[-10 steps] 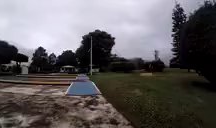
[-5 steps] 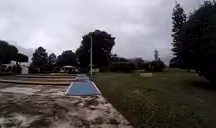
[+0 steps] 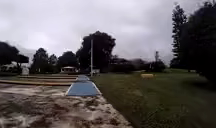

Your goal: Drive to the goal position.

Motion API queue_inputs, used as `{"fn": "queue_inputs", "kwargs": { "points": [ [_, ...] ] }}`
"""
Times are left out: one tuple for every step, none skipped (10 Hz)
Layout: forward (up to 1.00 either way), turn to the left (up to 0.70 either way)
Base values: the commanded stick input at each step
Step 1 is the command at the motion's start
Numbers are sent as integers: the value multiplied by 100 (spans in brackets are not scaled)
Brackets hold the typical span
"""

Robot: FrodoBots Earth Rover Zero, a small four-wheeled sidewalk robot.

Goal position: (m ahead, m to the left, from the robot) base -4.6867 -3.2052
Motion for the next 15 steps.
{"fn": "queue_inputs", "kwargs": {
  "points": [
    [0,0],
    [0,0],
    [0,0],
    [0,0],
    [0,0],
    [0,0],
    [0,0],
    [0,0],
    [0,0],
    [4,0],
    [16,0],
    [45,0],
    [70,0],
    [70,0],
    [70,0]
  ]
}}
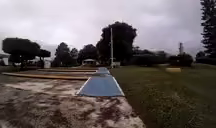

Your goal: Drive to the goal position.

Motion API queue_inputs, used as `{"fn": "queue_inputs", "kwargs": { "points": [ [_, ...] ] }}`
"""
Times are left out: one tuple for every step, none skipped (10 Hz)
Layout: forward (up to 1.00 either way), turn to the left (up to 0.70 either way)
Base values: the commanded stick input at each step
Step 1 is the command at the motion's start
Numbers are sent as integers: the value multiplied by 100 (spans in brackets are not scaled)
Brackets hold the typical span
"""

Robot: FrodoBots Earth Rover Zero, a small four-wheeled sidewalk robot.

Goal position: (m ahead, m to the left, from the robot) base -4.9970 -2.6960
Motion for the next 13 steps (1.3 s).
{"fn": "queue_inputs", "kwargs": {
  "points": [
    [70,0],
    [70,0],
    [70,0],
    [70,0],
    [70,0],
    [70,0],
    [70,0],
    [70,0],
    [70,0],
    [70,0],
    [70,0],
    [70,0],
    [70,0]
  ]
}}
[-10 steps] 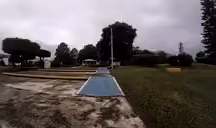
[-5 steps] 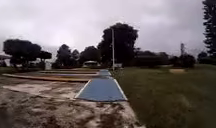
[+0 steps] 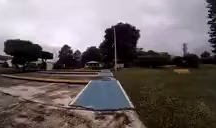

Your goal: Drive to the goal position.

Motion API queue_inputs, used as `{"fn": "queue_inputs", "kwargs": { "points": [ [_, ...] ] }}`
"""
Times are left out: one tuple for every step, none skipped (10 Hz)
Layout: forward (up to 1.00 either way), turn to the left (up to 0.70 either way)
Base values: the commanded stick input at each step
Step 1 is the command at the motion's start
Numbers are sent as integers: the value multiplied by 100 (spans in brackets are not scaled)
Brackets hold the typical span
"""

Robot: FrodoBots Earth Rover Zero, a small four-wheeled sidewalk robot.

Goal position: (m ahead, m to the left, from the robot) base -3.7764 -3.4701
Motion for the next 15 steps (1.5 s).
{"fn": "queue_inputs", "kwargs": {
  "points": [
    [70,0],
    [70,20],
    [70,35],
    [70,34],
    [70,11],
    [70,0],
    [70,0],
    [70,0],
    [70,0],
    [70,0],
    [70,0],
    [70,0],
    [70,0],
    [70,0],
    [70,0]
  ]
}}
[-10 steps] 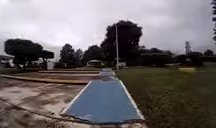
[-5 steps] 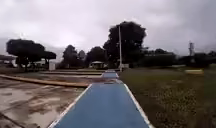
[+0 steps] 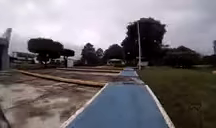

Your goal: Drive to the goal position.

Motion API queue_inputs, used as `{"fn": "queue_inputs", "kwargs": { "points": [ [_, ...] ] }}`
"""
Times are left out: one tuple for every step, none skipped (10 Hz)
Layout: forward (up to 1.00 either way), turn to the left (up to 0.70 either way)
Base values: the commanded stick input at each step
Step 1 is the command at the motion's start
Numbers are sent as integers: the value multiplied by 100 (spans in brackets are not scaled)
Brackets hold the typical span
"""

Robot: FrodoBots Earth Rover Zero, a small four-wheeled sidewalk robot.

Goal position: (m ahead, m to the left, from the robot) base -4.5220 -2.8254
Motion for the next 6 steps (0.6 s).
{"fn": "queue_inputs", "kwargs": {
  "points": [
    [70,-19],
    [53,-41],
    [3,-58],
    [-24,-19],
    [-50,0],
    [-70,0]
  ]
}}
